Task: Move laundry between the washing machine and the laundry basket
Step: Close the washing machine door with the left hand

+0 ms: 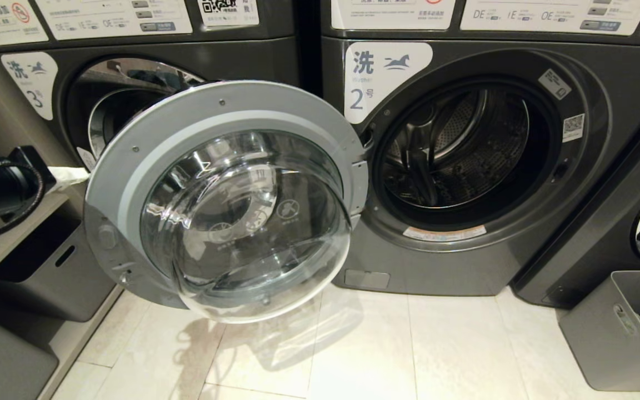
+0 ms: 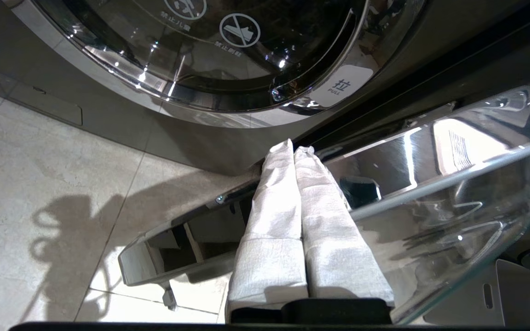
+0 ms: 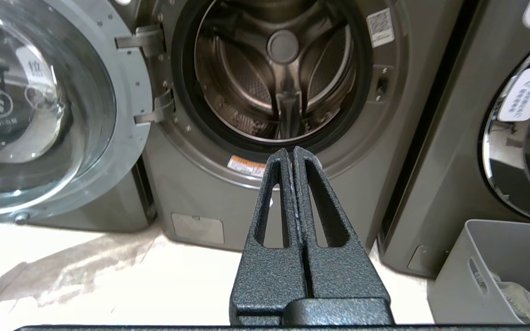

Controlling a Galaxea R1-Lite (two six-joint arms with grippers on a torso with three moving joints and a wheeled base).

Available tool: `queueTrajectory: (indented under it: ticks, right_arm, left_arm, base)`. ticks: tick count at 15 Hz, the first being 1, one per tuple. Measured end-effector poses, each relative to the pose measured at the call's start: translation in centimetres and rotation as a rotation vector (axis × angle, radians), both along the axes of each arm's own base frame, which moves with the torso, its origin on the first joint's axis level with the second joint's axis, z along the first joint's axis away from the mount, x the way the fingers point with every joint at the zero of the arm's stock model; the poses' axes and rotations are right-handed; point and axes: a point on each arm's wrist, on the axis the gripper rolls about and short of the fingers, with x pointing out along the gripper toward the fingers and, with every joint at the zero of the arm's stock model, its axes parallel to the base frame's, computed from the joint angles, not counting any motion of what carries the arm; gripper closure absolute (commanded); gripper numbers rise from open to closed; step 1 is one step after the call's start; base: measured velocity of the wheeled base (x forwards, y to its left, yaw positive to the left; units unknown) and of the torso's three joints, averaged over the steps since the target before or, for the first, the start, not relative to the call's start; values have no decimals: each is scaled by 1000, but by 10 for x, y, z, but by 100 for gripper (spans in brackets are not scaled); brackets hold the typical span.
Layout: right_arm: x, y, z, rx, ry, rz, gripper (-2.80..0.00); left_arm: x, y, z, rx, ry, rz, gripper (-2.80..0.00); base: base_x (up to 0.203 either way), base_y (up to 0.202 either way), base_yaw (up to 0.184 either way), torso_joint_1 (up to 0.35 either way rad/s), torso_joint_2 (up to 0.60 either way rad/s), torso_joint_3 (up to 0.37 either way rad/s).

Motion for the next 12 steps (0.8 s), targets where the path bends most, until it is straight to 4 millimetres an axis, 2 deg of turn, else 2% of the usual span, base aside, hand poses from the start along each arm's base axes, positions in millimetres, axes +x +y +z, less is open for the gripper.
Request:
queueTrajectory:
  ticks: [4, 7, 9, 12]
  right_arm:
    - [0, 0, 0, 0, 0, 0, 0]
    - [0, 0, 0, 0, 0, 1, 0]
    - [0, 0, 0, 0, 0, 0, 0]
    - [0, 0, 0, 0, 0, 0, 0]
  left_arm:
    - [-2, -2, -4, -4, 12, -5, 0]
    - [-1, -1, -6, -2, 14, 1, 0]
    - [5, 2, -5, 6, 1, 14, 0]
    - [23, 10, -3, 22, -6, 64, 0]
  base:
    - [0, 0, 0, 0, 3, 186]
    - [0, 0, 0, 0, -1, 59]
    - [0, 0, 0, 0, 0, 0]
    - [0, 0, 0, 0, 0, 0]
